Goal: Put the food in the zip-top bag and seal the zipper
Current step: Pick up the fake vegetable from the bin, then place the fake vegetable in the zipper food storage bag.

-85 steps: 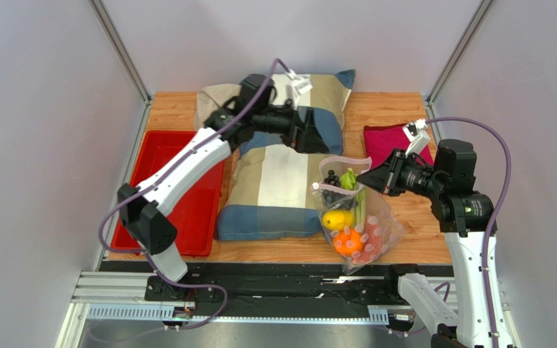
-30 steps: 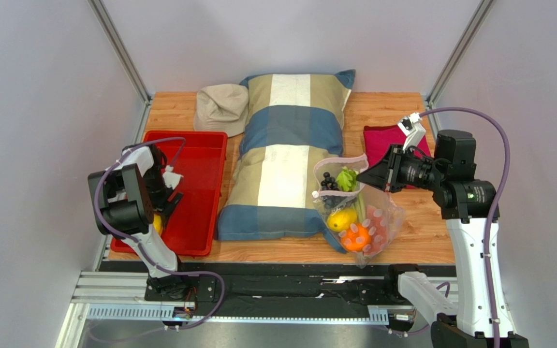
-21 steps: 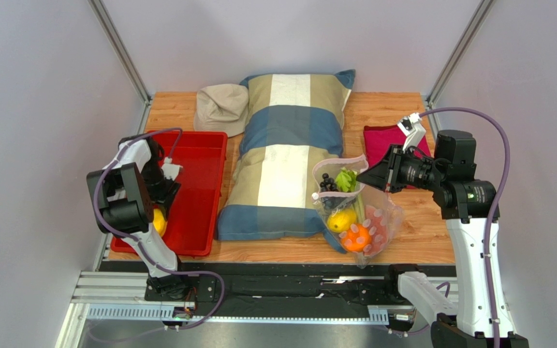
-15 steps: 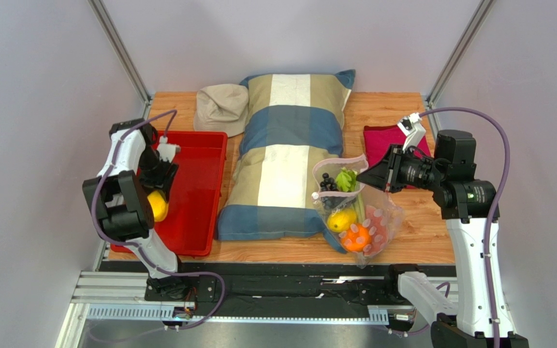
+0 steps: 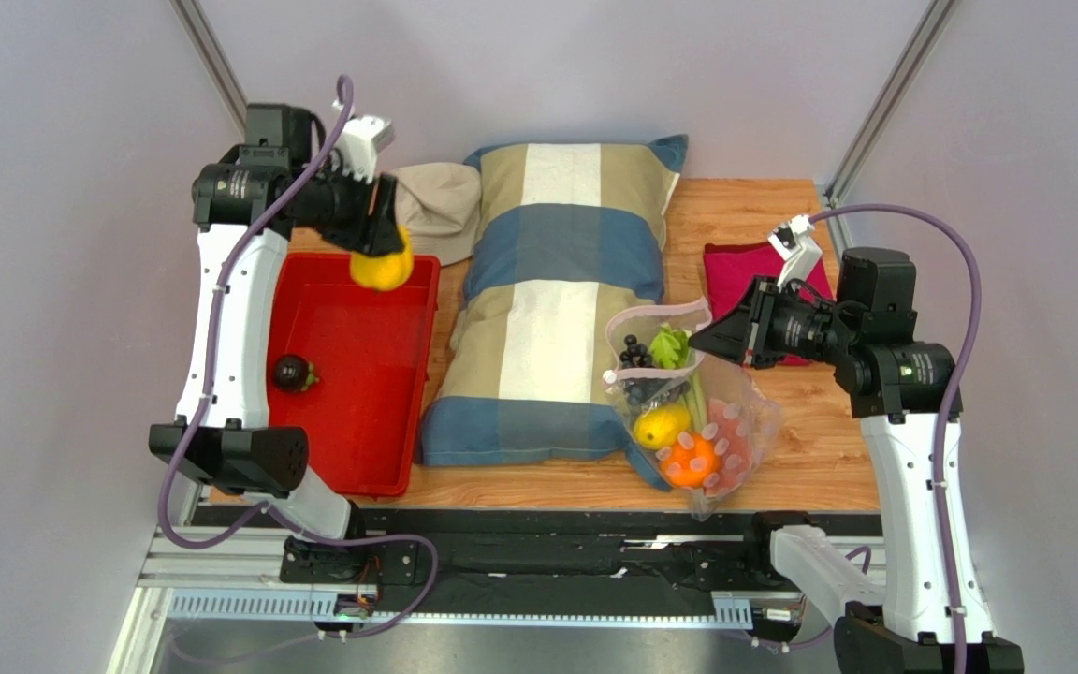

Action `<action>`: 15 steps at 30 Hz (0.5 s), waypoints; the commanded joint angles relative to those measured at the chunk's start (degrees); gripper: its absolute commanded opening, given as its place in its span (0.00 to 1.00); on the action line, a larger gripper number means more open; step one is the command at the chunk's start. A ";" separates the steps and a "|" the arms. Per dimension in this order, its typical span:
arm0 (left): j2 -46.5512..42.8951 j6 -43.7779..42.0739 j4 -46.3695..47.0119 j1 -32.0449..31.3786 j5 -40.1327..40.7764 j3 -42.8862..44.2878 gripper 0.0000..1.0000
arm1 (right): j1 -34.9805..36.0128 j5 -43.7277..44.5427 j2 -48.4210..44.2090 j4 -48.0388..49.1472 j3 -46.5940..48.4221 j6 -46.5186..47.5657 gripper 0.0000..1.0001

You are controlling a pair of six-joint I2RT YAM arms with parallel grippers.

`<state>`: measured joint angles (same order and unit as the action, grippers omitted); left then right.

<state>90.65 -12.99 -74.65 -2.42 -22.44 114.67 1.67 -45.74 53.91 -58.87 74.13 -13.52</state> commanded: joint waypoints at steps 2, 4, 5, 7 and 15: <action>3.39 11.14 7.14 -13.45 -8.85 14.86 0.37 | -0.26 0.73 0.58 3.94 -0.03 -1.77 0.00; 4.36 15.43 12.75 -16.90 -12.77 16.64 0.36 | -0.27 0.91 0.50 4.38 -0.04 -2.30 0.00; 4.36 18.06 15.82 -18.23 -14.72 16.20 0.35 | -0.27 1.00 0.49 4.55 0.05 -2.30 0.00; 4.01 27.20 26.89 -22.01 -18.32 12.52 0.37 | -0.27 1.09 0.49 4.55 0.23 -2.39 0.00; 8.57 51.30 53.96 -32.56 -23.79 2.86 0.33 | -0.27 1.53 0.23 4.82 1.46 -5.02 0.00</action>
<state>96.33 22.17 -38.20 -31.94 -41.19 120.90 1.67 -43.81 54.98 -57.95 73.87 -15.92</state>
